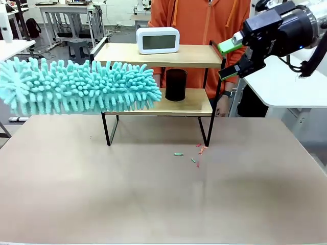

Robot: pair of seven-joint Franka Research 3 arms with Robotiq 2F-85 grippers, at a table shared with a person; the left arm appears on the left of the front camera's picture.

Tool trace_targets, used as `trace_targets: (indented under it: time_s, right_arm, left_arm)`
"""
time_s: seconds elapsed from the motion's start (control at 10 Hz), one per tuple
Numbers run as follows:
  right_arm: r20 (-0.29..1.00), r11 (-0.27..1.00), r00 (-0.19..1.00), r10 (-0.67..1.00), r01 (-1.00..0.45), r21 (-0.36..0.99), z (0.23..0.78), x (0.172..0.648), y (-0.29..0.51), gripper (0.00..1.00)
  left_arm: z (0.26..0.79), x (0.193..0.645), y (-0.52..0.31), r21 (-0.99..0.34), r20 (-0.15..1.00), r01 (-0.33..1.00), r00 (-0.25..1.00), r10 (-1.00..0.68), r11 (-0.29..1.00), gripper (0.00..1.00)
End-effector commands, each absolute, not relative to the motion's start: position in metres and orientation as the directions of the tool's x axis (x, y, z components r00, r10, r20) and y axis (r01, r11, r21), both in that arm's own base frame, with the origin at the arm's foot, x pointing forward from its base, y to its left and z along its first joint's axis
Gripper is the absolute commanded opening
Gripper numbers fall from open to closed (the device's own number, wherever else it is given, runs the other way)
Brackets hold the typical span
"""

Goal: Clean the shelf.
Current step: Hand the Duster back to the human.

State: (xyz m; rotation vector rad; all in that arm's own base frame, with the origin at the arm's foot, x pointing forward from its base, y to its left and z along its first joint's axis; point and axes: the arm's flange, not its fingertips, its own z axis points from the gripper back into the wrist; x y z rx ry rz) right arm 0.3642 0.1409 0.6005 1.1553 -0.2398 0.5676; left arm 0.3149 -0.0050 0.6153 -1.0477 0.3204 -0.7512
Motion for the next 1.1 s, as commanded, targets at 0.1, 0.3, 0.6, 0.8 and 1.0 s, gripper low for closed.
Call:
trace_targets:
  time_s: [0.1,0.3,0.6,0.8,1.0]
  right_arm:
    - [0.385,0.208,0.813,0.437,-0.508,0.836,0.55,0.374,0.169,1.0]
    - [0.412,0.22,0.812,0.412,-0.528,0.82,0.552,0.381,0.184,1.0]
    - [0.35,0.143,0.8,0.488,-0.468,0.872,0.547,0.372,0.205,1.0]
    - [0.347,0.104,0.758,0.552,-0.476,0.874,0.548,0.359,0.232,1.0]
    - [0.346,0.076,0.744,0.571,-0.468,0.881,0.546,0.352,0.251,1.0]
  left_arm:
    - [0.614,0.332,-0.079,-0.88,0.043,0.435,0.477,-0.878,0.194,0.12]
    - [0.612,0.327,-0.099,-0.877,0.092,0.46,0.438,-0.894,0.135,0.12]
    - [0.608,0.333,-0.103,-0.876,0.094,0.458,0.472,-0.876,0.153,0.12]
    - [0.602,0.337,-0.117,-0.868,0.122,0.473,0.501,-0.857,0.153,0.12]
    - [0.599,0.338,-0.123,-0.876,0.139,0.463,0.511,-0.848,0.135,0.12]
